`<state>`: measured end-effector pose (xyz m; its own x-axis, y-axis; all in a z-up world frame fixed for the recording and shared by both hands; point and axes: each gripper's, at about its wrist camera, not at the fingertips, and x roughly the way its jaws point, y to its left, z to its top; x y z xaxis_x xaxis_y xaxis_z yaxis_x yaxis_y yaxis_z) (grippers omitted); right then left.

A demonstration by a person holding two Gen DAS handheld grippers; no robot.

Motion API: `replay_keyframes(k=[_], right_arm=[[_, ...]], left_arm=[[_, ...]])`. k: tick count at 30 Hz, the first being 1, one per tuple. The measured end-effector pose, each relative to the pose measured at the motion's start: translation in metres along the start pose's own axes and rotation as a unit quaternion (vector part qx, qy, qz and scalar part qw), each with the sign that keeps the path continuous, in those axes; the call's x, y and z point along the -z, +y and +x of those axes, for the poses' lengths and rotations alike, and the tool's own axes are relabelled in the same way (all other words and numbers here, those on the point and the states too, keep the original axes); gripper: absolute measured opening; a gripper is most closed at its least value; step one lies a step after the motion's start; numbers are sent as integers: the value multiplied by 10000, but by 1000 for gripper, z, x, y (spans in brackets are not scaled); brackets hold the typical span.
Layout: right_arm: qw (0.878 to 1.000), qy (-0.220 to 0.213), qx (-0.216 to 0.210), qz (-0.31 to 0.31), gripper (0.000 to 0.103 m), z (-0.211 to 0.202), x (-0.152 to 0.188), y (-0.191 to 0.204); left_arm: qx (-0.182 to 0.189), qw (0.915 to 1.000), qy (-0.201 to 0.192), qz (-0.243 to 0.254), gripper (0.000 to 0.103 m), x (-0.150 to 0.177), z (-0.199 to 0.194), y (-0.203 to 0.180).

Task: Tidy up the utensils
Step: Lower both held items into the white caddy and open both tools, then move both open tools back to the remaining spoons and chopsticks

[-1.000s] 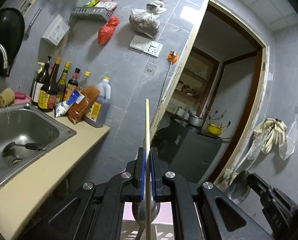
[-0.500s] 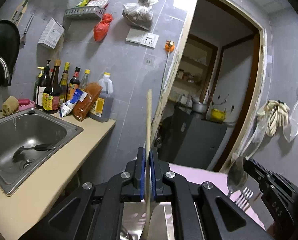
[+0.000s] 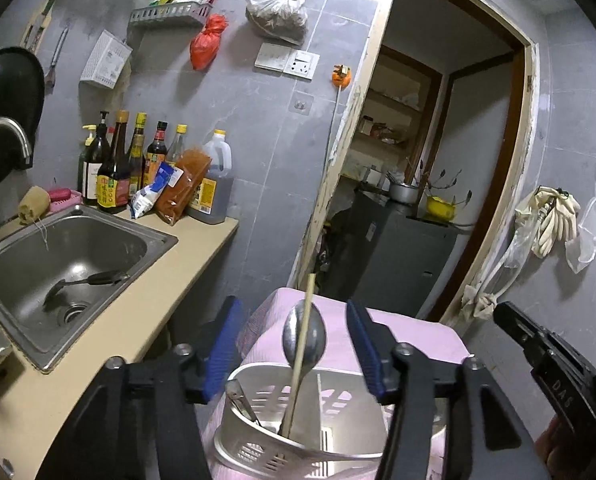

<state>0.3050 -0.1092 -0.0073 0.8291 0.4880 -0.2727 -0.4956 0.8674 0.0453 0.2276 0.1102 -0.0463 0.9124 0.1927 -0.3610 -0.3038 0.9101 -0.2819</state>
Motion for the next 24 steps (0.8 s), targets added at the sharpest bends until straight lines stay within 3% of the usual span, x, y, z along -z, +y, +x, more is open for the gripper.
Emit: replay_keyframes(k=[2, 3, 4, 6, 9, 11, 13, 19, 24], right_arm=[[10000, -23, 47, 37, 4, -9, -3, -7], [9999, -34, 80, 68, 12, -13, -5, -12], [9999, -54, 102, 104, 29, -18, -6, -16], [9996, -148, 137, 207, 45, -28, -9, -25], [9992, -169, 254, 258, 45, -44, -13, -43], [9988, -218, 320, 307, 56, -55, -12, -56], [9980, -330, 381, 385, 80, -65, -11, -68], [9954, -449, 666, 528, 98, -99, -1, -105], [9935, -414, 916, 537, 100, -115, 6, -131]], left_arm=[[9, 10000, -3, 52, 69, -4, -5, -6], [22, 10000, -19, 91, 72, -6, -9, -11], [29, 9999, -25, 114, 79, -8, -12, -15], [74, 9999, -36, 143, 84, -11, -18, -23], [136, 9996, -53, 233, 91, -14, -26, -38], [171, 9993, -81, 314, 94, -14, -31, -50], [190, 9991, -104, 376, 98, -13, -35, -59], [160, 9982, -283, 509, 102, 0, -46, -90], [254, 9970, -314, 658, 102, 16, -50, -118]])
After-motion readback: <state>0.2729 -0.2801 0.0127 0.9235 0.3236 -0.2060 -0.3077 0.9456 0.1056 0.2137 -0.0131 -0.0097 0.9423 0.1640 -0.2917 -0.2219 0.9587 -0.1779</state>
